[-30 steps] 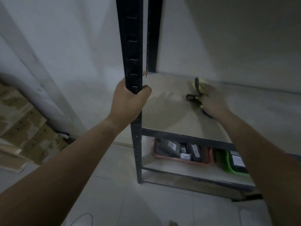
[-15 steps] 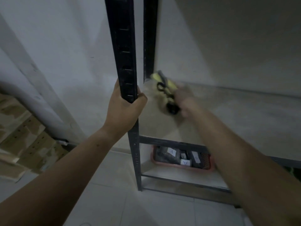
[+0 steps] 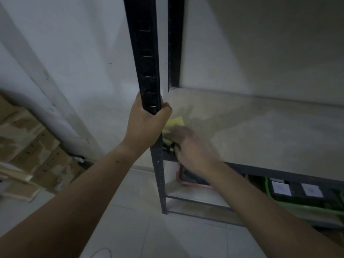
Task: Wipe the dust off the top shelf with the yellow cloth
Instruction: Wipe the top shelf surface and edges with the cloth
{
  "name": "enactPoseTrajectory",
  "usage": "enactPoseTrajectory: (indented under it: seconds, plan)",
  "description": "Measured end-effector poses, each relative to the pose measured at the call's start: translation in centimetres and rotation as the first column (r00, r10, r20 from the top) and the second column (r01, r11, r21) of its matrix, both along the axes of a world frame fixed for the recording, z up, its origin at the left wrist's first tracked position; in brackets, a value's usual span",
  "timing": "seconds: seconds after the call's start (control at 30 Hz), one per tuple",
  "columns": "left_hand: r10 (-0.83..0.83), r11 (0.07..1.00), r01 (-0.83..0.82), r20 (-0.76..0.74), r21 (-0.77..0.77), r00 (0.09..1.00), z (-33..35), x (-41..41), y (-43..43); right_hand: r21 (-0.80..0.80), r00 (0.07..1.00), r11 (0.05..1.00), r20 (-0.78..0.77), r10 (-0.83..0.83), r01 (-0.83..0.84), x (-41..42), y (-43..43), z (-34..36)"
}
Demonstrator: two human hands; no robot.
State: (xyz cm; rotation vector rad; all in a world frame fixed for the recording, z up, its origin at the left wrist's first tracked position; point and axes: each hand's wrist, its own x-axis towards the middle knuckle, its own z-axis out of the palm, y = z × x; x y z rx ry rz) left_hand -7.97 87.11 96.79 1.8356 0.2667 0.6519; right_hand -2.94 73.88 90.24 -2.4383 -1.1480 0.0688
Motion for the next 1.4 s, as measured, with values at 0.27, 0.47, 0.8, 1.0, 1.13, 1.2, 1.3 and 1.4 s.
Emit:
enactPoseTrajectory:
  seconds: [0.27, 0.47, 0.8, 1.0, 1.13, 1.2, 1.3, 1.4]
  plan:
    - [-0.058, 0.995, 0.052, -0.065, -0.087, 0.996, 0.6, -0.4, 0.0, 0.121, 0.968, 0.991, -0.248, -0.025, 0.056, -3.7, -5.8, 3.1]
    - [-0.066, 0.996, 0.059, -0.102, -0.068, 0.993, 1.6, -0.8, 0.0, 0.166, 0.786, 0.77, -0.077, -0.613, 0.616, 7.8, -15.5, 4.3]
    - [-0.066, 0.995, 0.061, -0.062, -0.075, 0.996, 1.9, -0.8, -0.2, -0.079, 0.719, 0.716, 0.03, -0.694, 0.694, 14.1, -17.2, -0.5]
    - [-0.057, 0.996, 0.054, -0.046, -0.07, 0.997, 1.7, -0.6, -0.3, -0.076, 0.897, 0.894, 0.015, -0.441, 0.441, 7.5, -1.8, 0.7]
    - [-0.044, 0.996, 0.04, -0.045, -0.078, 0.998, 1.5, -0.7, -0.3, 0.161, 0.914, 0.983, -0.405, -0.017, 0.09, 1.7, 4.8, 2.6]
    - [-0.057, 0.995, 0.053, -0.038, -0.089, 0.998, 1.5, -0.7, -0.5, 0.255, 0.78, 0.948, -0.626, 0.013, 0.189, 2.4, 3.0, 3.8]
    - [-0.056, 0.996, 0.053, -0.038, -0.072, 0.998, 1.4, -0.6, -0.6, 0.293, 0.853, 0.855, -0.443, -0.276, 0.429, 7.5, -2.7, 4.6]
    - [-0.047, 0.996, 0.044, -0.051, -0.073, 0.998, 1.2, -0.4, -0.5, 0.133, 0.765, 0.754, -0.096, -0.636, 0.643, 15.0, -10.9, 3.4]
